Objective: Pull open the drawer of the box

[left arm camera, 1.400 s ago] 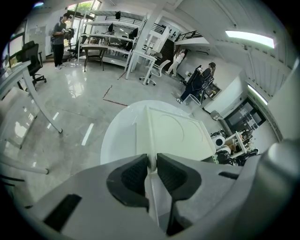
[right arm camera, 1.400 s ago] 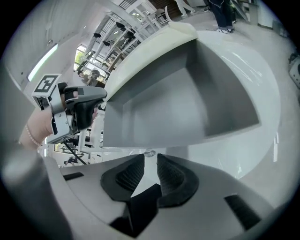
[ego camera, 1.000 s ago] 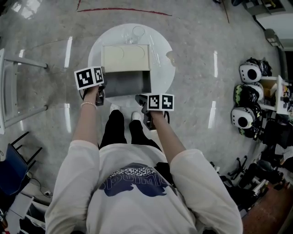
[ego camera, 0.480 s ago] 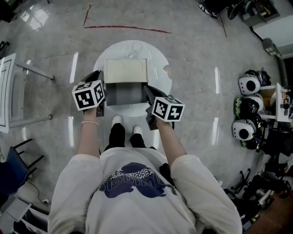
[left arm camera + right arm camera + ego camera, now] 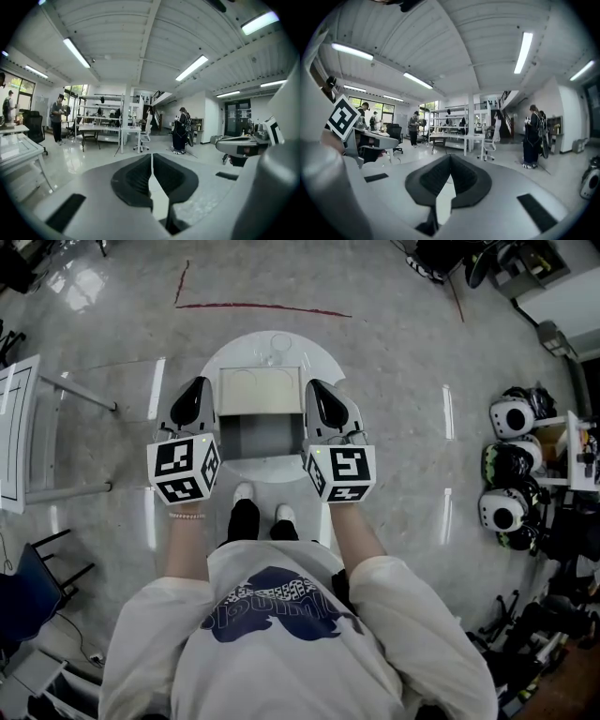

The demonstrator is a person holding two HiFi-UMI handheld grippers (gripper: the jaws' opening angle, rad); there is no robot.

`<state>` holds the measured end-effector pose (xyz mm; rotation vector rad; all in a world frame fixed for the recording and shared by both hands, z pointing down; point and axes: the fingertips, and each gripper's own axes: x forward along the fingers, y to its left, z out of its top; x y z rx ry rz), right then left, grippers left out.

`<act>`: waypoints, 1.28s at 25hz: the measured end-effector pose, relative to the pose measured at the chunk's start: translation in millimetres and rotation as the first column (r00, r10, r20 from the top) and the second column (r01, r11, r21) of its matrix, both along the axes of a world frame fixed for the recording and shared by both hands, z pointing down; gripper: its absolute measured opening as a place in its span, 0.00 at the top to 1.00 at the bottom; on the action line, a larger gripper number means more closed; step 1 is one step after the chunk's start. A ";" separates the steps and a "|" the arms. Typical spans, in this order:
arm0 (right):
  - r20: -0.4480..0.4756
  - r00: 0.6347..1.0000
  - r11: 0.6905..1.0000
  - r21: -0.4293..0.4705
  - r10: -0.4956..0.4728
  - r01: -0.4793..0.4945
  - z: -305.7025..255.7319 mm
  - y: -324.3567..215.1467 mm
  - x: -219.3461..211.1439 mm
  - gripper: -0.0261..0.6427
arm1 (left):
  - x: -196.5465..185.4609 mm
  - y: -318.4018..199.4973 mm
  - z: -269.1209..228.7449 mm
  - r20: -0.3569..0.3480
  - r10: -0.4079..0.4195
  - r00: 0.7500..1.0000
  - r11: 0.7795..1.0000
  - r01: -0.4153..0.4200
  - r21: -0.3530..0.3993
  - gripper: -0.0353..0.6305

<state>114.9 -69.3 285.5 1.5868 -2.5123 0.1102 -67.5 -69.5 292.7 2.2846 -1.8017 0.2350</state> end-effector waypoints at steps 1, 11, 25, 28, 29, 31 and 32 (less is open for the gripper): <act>-0.005 1.000 0.999 0.047 0.004 -0.004 -10.9 0.1 0.0 0.96 | 0.2 2.6 -9.2 0.009 -0.005 1.000 0.999 0.004 0.035 0.91; -0.032 0.999 0.949 0.315 0.022 -0.011 -68.1 6.8 -3.7 0.96 | -0.1 24.5 -64.1 0.075 -0.040 0.996 0.936 0.011 0.353 0.94; -0.020 0.999 0.943 0.330 0.038 -0.029 -70.8 5.3 -0.2 0.96 | -2.4 22.1 -70.3 0.092 -0.049 0.995 0.921 0.010 0.389 0.94; -0.023 0.999 0.943 0.332 0.037 -0.027 -71.3 5.4 0.7 0.96 | -1.2 21.3 -70.8 0.093 -0.050 0.994 0.920 0.010 0.392 0.94; -0.026 0.999 0.944 0.329 0.032 -0.022 -70.8 5.1 0.4 0.96 | -0.9 21.0 -71.1 0.093 -0.050 0.994 0.920 0.009 0.392 0.94; -0.039 0.999 0.949 0.314 0.018 -0.005 -67.8 3.9 -1.7 0.97 | -0.7 20.5 -71.3 0.095 -0.050 0.994 0.920 0.009 0.392 0.94; -0.048 0.999 0.951 0.309 0.014 0.002 -66.6 3.5 -2.6 0.97 | -0.6 20.4 -71.1 0.095 -0.050 0.994 0.920 0.009 0.392 0.94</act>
